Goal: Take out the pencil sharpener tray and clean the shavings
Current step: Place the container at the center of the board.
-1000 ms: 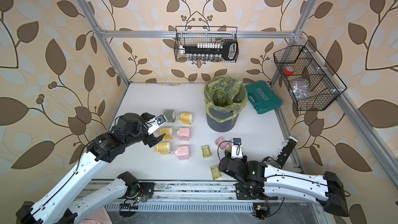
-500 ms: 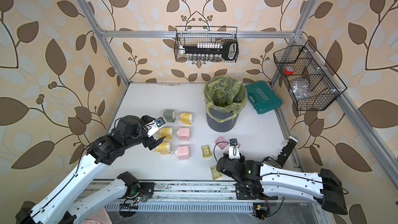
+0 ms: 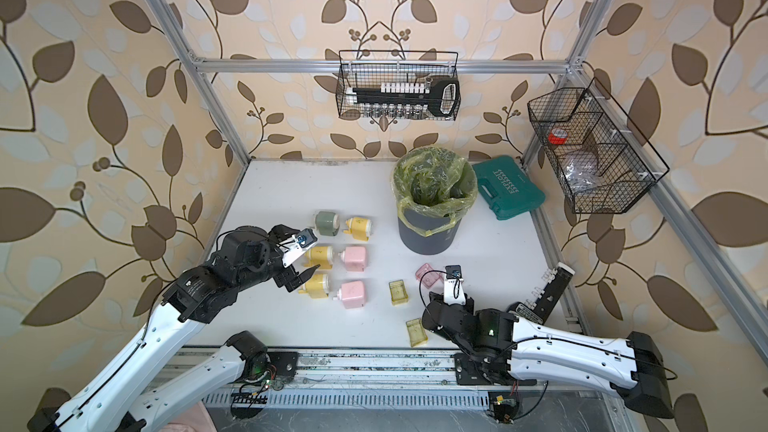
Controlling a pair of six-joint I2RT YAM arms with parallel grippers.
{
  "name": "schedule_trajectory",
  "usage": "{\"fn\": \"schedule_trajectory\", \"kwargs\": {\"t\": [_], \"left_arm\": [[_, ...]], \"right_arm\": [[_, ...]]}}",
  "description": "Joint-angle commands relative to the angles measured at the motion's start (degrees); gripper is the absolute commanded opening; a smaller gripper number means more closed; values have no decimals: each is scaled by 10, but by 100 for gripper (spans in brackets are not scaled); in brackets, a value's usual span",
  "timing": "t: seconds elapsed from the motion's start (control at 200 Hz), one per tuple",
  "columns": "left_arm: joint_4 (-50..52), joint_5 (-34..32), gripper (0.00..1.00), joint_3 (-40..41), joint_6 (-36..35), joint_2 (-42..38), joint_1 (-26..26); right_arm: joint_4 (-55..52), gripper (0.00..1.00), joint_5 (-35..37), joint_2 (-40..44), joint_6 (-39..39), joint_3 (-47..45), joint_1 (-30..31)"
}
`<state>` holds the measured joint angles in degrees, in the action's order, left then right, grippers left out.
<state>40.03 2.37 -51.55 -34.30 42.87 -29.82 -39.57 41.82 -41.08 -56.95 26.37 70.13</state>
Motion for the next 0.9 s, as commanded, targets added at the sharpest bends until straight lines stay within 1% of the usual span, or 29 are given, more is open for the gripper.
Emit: {"fn": "schedule_trajectory", "kwargs": {"t": [0.0, 0.045, 0.08, 0.12, 0.17, 0.24, 0.31, 0.425, 0.465, 0.505, 0.55, 0.595, 0.67, 0.7, 0.715, 0.755, 0.81, 0.855, 0.895], "left_arm": [[-46, -46, 99, 0, 35, 13, 5], [-60, -69, 99, 0, 41, 27, 15], [-64, -72, 99, -2, 34, 39, 17], [-52, -50, 99, -12, 20, 54, 25], [-34, -5, 99, -31, 7, 81, 41], [-31, 24, 98, -55, 3, 124, 62], [-5, 69, 92, -90, -26, 173, 88], [56, 104, 80, -146, -121, 251, 129], [78, 121, 76, -170, -150, 276, 144], [100, 137, 74, -192, -183, 299, 153], [120, 139, 74, -220, -206, 324, 154], [145, 142, 77, -248, -225, 349, 154], [187, 125, 78, -278, -282, 387, 154], [188, 108, 78, -284, -297, 393, 154], [186, 96, 78, -286, -303, 412, 154], [184, 76, 78, -295, -321, 431, 156], [189, 75, 78, -317, -341, 456, 159], [189, 80, 78, -336, -351, 477, 163], [190, 82, 78, -352, -361, 495, 164]], "right_arm": [[35, 53, 18, -13, 112, 58, 2], [43, 56, 23, -19, 151, 76, -3], [52, 57, 21, -24, 182, 88, -11], [63, 61, 10, -30, 219, 102, -26], [69, 61, -15, -39, 261, 120, -55], [54, 63, -40, -52, 293, 148, -98], [45, 65, -74, -56, 326, 168, -141], [36, 65, -141, -44, 364, 186, -203], [37, 65, -162, -37, 375, 189, -217], [32, 65, -178, -29, 384, 193, -229], [18, 65, -191, -22, 386, 201, -235], [1, 65, -204, -14, 385, 208, -237], [-27, 65, -233, 5, 385, 212, -236], [-34, 65, -241, 16, 387, 208, -236], [-37, 65, -243, 21, 388, 207, -236], [-43, 65, -248, 35, 391, 199, -236], [-53, 65, -246, 51, 401, 191, -236], [-61, 65, -237, 59, 391, 190, -237], [-57, 65, -251, 67, 397, 188, -236]]}}
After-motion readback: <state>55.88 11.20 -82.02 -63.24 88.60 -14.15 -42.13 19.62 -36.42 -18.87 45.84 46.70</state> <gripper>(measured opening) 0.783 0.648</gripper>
